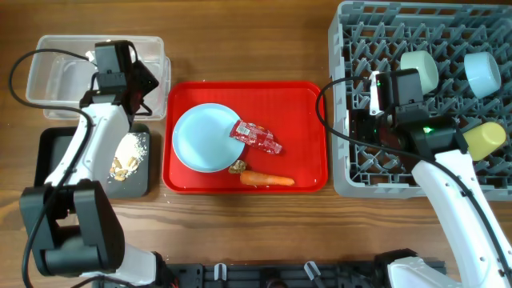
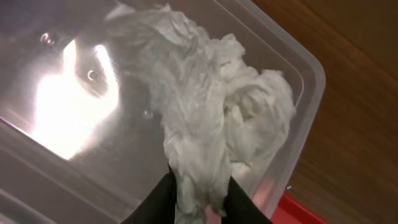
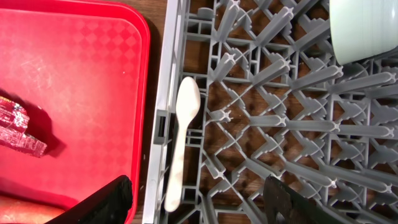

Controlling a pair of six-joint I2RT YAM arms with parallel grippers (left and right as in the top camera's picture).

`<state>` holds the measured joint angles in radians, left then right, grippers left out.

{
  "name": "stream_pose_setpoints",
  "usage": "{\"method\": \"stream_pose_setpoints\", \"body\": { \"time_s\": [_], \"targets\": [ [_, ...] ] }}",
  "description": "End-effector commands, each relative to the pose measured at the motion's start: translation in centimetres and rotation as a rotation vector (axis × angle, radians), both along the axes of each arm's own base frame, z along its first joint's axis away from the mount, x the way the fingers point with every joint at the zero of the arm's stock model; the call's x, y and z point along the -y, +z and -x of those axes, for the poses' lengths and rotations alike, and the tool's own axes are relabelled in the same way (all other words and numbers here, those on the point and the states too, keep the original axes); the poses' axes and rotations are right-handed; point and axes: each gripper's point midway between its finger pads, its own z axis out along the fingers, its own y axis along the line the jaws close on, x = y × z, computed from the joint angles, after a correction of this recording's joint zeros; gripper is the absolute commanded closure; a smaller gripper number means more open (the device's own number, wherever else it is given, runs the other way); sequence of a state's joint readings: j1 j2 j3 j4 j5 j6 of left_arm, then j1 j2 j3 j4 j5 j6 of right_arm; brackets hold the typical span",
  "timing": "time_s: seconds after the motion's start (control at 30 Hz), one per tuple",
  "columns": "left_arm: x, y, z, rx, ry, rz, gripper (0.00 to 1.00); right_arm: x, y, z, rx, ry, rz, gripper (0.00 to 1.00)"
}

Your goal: Sort waste into correct bins and load items into the dishwasher rack

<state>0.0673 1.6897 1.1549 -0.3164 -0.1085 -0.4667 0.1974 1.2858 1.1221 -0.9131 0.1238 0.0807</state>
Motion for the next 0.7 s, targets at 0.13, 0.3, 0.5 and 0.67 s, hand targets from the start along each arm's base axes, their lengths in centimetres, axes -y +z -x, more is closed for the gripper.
{"method": "stream_pose_setpoints", "body": {
  "time_s": [0.13, 0.3, 0.5, 0.67],
  "targets": [
    [0.5, 4.9, 0.2, 0.066, -0.112, -0.113, 0.29, -0.4, 0.2, -0.2, 0.003, 0.01, -0.012, 0.3],
    [5.1, 4.9, 2.1, 0.01, -0.227, -0.087, 0.25, -0.4, 0.2, -0.2, 0.001, 0.01, -0.012, 0.3],
    [15.1, 3.6, 4.5, -0.05, -0.486, 0.069, 0.25, -0.5, 0.2, -0.2, 0.002, 0.012, -0.016, 0.3],
    [20.6, 0.9, 9.1, -0.22, -0.452, 0.193, 0.22, -0.5, 0.2, -0.2, 0.002, 0.012, -0.016, 0.3]
  ]
}}
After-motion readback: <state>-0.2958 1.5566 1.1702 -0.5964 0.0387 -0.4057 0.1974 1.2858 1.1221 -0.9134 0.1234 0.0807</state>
